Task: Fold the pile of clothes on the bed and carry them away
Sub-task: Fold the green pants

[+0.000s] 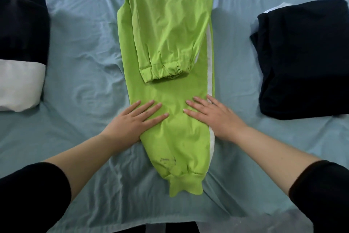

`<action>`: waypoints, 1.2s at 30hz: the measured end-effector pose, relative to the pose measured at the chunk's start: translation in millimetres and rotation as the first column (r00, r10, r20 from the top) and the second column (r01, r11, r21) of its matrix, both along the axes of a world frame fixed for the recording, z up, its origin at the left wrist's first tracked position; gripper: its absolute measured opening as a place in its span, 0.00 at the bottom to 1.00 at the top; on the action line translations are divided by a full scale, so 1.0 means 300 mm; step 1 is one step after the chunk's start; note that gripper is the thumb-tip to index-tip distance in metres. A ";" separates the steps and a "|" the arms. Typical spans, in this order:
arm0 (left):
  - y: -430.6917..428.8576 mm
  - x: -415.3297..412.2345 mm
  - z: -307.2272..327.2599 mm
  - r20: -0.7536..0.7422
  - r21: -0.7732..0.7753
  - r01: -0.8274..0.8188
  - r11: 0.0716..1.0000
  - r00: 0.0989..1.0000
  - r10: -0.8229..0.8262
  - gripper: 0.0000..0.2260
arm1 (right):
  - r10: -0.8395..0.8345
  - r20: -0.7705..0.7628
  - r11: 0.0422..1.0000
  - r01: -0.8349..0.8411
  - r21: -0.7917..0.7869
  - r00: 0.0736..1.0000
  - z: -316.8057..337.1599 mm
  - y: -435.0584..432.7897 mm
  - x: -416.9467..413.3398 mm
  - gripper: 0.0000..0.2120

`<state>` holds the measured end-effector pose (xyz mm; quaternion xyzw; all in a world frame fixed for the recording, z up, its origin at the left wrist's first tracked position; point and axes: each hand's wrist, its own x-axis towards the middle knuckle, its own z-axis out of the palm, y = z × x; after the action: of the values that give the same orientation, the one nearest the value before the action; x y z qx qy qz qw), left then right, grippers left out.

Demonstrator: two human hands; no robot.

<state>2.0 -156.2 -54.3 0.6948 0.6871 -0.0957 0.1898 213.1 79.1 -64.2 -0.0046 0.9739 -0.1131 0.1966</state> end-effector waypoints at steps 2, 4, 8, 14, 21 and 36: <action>0.016 0.007 -0.017 -0.018 -0.016 0.022 1.000 1.000 -0.022 0.42 | 0.016 0.019 1.000 -0.016 -0.007 1.000 -0.006 -0.006 -0.011 0.42; 0.019 0.008 -0.019 0.002 -0.044 0.018 0.999 1.000 -0.018 0.40 | 0.021 0.029 1.000 -0.021 -0.024 0.999 -0.003 -0.005 0.001 0.43; 0.008 0.011 0.016 0.127 -0.084 -0.005 0.996 0.992 0.016 0.37 | 0.045 0.074 0.997 -0.041 -0.062 0.996 0.036 -0.023 0.025 0.44; 0.030 -0.012 0.147 0.241 0.038 -0.020 0.999 0.970 0.010 0.27 | -0.035 0.107 0.967 0.060 -0.246 0.994 0.147 -0.025 0.002 0.34; 0.195 -0.152 0.215 0.495 0.184 -0.460 0.869 0.807 0.323 0.15 | -0.650 0.092 0.626 0.600 -0.499 0.755 0.252 0.103 -0.200 0.12; 0.419 -0.250 0.051 0.474 -0.175 -0.969 0.172 0.071 0.878 0.21 | -0.920 0.110 0.360 0.922 -0.142 0.377 0.138 0.229 -0.436 0.12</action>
<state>-72.9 -30.4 -39.1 0.1081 0.9034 0.2855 0.3011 82.2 147.7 -22.9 0.5229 0.7945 -0.2907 0.1043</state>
